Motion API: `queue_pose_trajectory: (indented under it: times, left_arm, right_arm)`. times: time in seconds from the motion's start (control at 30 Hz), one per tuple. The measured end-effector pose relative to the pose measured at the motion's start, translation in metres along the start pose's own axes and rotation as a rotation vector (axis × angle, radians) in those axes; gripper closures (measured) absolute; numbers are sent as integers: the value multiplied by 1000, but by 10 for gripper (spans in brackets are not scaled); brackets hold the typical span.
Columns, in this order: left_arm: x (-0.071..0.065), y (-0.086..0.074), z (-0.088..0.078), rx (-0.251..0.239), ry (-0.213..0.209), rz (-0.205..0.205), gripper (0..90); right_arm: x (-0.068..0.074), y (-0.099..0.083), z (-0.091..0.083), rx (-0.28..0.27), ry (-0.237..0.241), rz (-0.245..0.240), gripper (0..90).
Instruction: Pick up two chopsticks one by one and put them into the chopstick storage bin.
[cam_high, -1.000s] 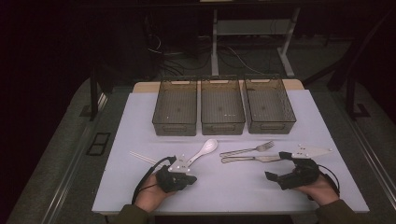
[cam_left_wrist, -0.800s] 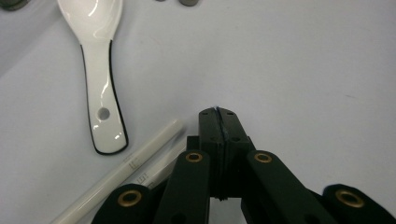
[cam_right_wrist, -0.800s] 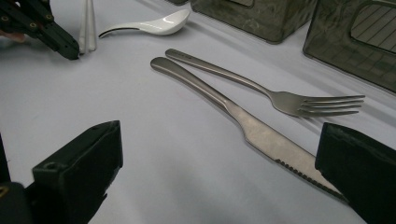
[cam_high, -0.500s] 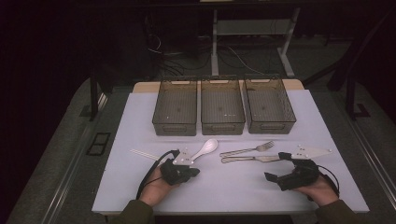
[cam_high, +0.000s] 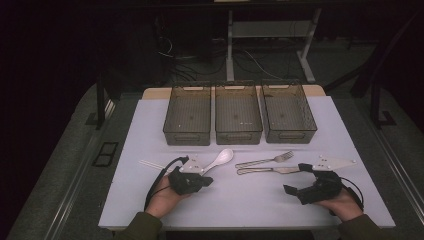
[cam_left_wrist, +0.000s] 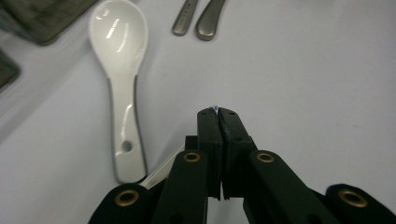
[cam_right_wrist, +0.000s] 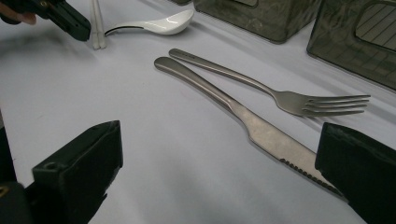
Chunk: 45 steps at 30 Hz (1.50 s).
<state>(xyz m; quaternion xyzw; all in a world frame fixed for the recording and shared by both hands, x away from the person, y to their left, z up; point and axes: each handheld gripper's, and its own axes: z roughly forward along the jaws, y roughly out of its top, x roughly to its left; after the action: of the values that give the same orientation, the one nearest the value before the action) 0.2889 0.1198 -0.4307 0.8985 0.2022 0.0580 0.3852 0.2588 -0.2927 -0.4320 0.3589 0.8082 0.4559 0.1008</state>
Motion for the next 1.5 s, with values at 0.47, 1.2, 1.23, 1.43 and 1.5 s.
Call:
queue_pose_trajectory:
  times: [0.47,1.2,1.23,1.43,1.5]
  left_arm:
    - [50,-19,-44,37,201,-106,888]
    - [124,-91,-98,92,484,-395,890]
    - [125,-92,-99,92,488,-399,890]
    - [126,-95,-99,99,487,-402,890]
    - [126,-96,-99,99,483,-398,890]
  right_arm:
    - [-1,-1,0,4,1,10,8]
    - [-1,-1,2,11,3,10,8]
    - [-1,-1,2,11,3,9,8]
    - [-1,-1,2,11,3,9,8]
    - [-1,-1,1,10,2,13,8]
